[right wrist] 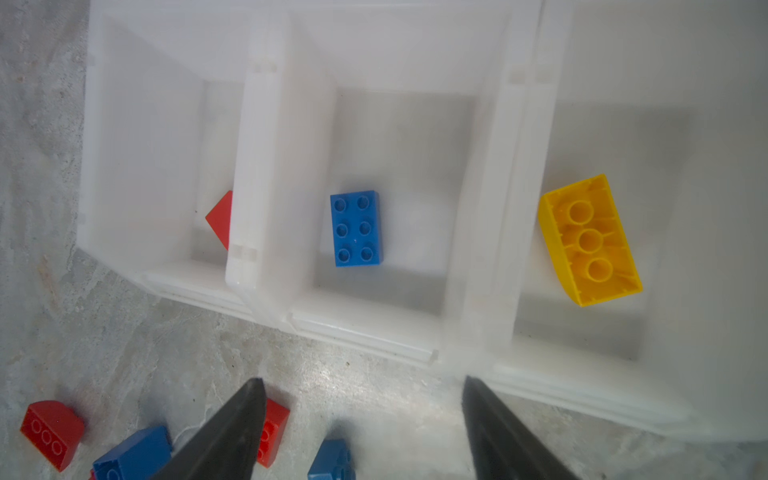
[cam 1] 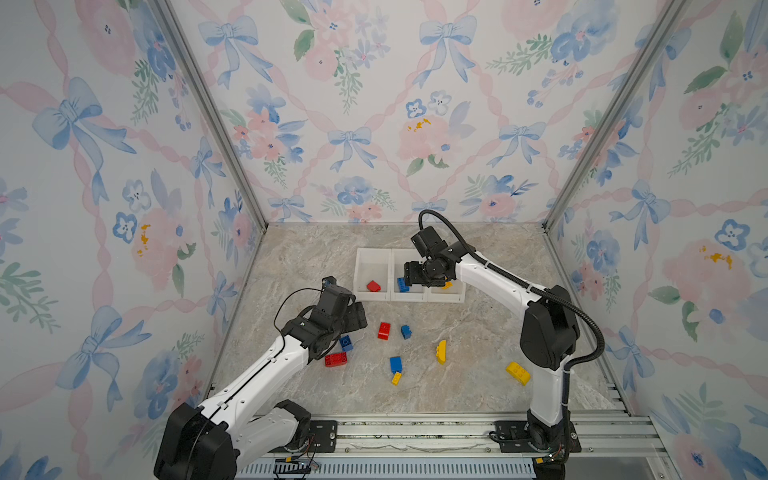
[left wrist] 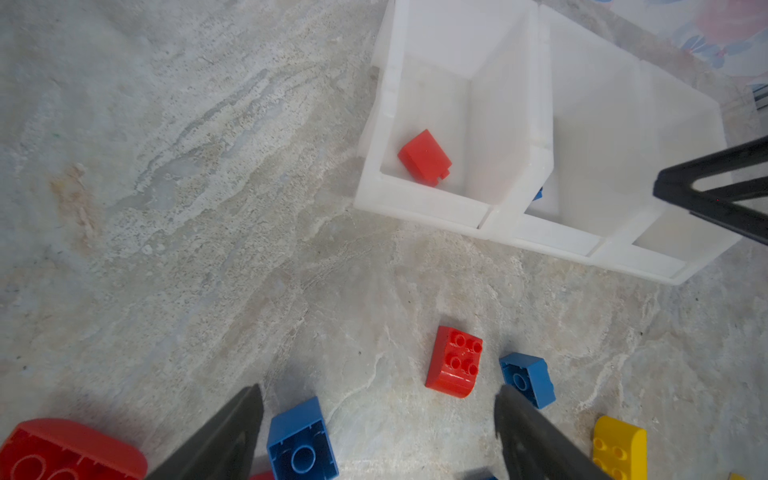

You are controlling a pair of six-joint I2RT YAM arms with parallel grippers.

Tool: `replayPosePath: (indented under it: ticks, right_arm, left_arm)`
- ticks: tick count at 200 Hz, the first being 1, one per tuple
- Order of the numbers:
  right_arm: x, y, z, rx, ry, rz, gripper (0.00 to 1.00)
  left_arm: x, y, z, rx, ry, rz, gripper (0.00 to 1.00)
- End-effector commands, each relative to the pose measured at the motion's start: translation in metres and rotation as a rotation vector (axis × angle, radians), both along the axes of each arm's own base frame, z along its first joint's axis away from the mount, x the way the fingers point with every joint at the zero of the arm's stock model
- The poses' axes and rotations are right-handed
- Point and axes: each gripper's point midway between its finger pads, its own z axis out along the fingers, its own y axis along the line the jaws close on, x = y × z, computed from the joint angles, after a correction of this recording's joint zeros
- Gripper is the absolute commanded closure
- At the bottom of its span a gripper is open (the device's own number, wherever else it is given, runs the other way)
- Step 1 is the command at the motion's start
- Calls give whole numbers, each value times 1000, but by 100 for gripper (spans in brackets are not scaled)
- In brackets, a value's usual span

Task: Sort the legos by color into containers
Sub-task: 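Grasp another blue brick with the left gripper while the right gripper withdraws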

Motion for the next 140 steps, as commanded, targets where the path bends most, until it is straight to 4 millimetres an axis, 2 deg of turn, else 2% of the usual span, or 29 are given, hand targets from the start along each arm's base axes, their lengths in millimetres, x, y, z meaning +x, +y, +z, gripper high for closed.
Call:
replayPosePath:
  ticks: [1, 62, 99, 140]
  right_arm:
    - [-17, -5, 7, 5, 2, 8, 20]
    - [-57, -32, 7, -24, 26, -11, 16]
    - [-69, -44, 8, -35, 32, -29, 14]
    - [-76, -47, 7, -34, 39, -39, 14]
  left_arm:
    - [-4, 4, -1, 13, 35, 23, 11]
    - [-17, 12, -16, 55, 102, 54, 15]
    - [-23, 7, -35, 87, 178, 24, 18]
    - [-29, 6, -51, 121, 233, -2, 21]
